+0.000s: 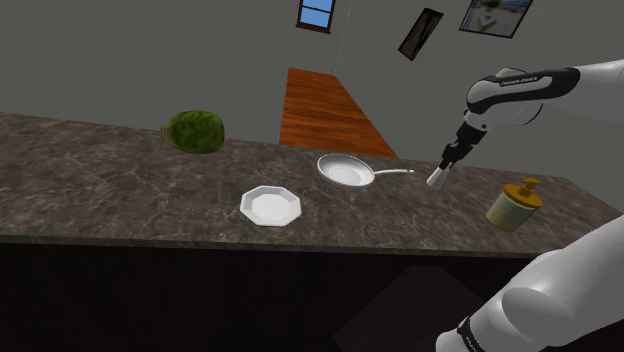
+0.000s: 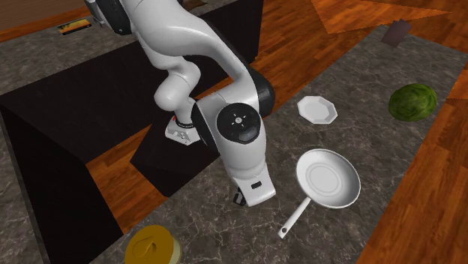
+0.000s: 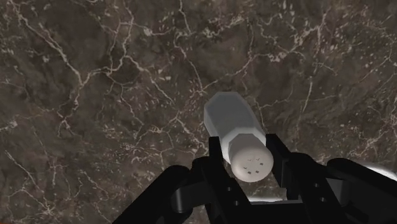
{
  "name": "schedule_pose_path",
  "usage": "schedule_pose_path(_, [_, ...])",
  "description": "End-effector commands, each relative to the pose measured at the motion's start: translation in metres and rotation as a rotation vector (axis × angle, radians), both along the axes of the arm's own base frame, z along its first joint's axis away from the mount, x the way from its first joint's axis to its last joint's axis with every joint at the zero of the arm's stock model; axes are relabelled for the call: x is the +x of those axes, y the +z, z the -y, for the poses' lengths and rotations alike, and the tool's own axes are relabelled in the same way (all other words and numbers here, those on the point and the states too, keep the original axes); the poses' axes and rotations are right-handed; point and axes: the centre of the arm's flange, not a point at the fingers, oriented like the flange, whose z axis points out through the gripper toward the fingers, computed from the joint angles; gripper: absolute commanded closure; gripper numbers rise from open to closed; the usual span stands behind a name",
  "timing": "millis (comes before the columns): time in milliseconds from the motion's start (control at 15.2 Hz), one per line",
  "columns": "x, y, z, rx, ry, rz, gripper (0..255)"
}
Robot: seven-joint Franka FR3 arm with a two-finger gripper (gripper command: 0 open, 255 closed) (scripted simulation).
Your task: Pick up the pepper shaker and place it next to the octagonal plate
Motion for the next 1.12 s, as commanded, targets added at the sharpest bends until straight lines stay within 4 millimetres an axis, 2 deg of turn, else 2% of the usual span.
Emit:
schedule_pose_path(0, [0.0,0.012,-0.001,0.0,0.0,0.0,255])
schedule_pose_path(858, [0.0,0.081,-0.001,0.0,0.0,0.0,255])
schedule_pose_path(924, [0.0,0.082,-0.001,0.0,0.0,0.0,255])
schedule_pose_path(1056, [0.014,0.082,-0.023,0.0,0.0,0.0,255])
